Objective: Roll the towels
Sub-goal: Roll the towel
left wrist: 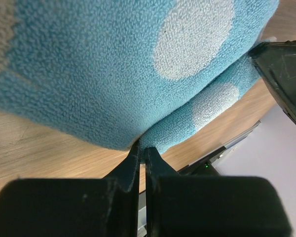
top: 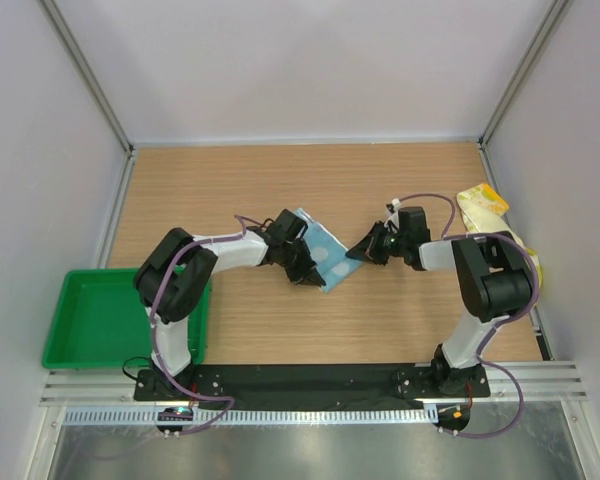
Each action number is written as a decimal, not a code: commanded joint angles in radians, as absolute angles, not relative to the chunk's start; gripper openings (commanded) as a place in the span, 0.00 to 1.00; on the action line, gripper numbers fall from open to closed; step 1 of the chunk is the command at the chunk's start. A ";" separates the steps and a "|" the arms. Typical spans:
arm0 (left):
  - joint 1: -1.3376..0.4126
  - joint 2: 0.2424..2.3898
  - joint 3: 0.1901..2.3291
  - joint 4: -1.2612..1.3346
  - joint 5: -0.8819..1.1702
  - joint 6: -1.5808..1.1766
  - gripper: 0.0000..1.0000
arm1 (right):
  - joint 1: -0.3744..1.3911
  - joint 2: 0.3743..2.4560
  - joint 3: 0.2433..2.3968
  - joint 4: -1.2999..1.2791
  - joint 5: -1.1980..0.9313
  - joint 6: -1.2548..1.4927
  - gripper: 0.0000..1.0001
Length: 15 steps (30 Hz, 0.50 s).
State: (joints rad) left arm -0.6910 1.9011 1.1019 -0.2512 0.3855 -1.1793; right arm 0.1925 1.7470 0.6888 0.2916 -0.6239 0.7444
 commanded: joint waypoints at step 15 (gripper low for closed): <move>-0.670 1.924 1.045 -0.235 0.374 -1.219 0.00 | 0.186 1.414 0.600 0.300 -0.675 0.764 0.18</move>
State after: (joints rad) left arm -0.6781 1.9034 1.0740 -0.2123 0.4160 -1.2144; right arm 0.1883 1.4277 0.6529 0.2829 -0.6468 0.7597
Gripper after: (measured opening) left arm 0.012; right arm 0.205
